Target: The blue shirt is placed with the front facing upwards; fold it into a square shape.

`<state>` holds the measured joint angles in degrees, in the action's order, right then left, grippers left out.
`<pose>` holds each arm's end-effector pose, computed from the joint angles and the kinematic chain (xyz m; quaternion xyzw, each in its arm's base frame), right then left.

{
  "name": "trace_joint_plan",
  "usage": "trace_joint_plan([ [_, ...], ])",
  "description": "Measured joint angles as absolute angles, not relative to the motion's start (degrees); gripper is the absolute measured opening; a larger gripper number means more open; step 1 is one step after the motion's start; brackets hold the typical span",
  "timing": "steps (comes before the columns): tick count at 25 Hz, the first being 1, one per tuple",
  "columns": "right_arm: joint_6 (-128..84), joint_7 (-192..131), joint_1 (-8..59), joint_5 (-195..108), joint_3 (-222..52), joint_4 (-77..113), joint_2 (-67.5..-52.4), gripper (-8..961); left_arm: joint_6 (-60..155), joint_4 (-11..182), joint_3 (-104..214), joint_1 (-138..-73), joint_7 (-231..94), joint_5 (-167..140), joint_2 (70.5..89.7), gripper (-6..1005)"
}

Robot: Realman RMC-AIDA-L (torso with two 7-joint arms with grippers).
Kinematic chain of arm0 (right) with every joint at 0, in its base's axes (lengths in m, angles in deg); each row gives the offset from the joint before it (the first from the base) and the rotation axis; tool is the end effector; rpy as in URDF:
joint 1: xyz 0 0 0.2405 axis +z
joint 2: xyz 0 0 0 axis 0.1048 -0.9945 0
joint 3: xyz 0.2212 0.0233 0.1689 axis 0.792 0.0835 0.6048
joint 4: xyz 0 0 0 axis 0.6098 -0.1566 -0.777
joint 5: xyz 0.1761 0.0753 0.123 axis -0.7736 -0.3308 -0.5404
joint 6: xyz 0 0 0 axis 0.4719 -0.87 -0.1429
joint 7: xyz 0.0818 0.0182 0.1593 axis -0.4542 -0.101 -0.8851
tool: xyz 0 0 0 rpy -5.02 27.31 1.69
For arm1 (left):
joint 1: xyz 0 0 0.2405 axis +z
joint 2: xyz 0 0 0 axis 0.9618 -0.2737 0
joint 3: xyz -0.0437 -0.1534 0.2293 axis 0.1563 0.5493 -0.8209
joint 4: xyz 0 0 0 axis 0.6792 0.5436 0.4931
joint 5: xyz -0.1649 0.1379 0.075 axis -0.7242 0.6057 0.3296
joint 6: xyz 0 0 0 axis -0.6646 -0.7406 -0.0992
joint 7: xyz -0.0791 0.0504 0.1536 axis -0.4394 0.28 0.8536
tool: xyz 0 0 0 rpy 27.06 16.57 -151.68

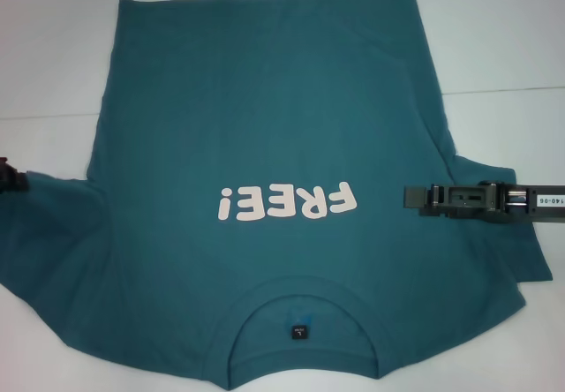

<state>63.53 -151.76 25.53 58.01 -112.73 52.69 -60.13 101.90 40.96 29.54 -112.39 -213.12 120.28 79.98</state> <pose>0.2877 0.3799 0.0141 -0.7975 0.5374 0.2696 0.0496 -0.3541 0.4636 0.0567 -0.6800 -0.6296 -0.1332 0.3514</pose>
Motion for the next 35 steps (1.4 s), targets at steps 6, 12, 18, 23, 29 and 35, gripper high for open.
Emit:
trace_joint_plan([
  [6,63.6,-151.8,25.5,58.0,-112.7,52.7,-60.15,867,107.5,39.0,27.6,-113.1,-215.6,120.1,80.41,52],
  [12,63.4,-151.8,25.5,58.1,-112.7,52.7,-60.22,867,109.5,36.4,20.4,-114.2,-221.2,119.9,81.55,53],
  [18,63.3,-151.7,25.5,58.3,-112.7,52.6,-60.31,867,108.7,36.3,18.4,-116.6,-223.3,120.1,83.14,55],
  [23,63.1,-151.6,25.5,58.3,-112.7,52.6,-60.33,868,105.7,38.7,18.3,-118.6,-224.7,120.2,83.78,56],
  [29,63.1,-151.5,25.5,58.3,-112.7,52.6,-60.33,868,100.2,44.5,18.3,-121.3,-225.2,119.8,84.15,58],
  [35,63.2,-151.5,25.3,58.2,-112.7,52.6,-60.33,868,96.0,47.7,18.2,-122.6,-224.7,119.7,85.15,59],
])
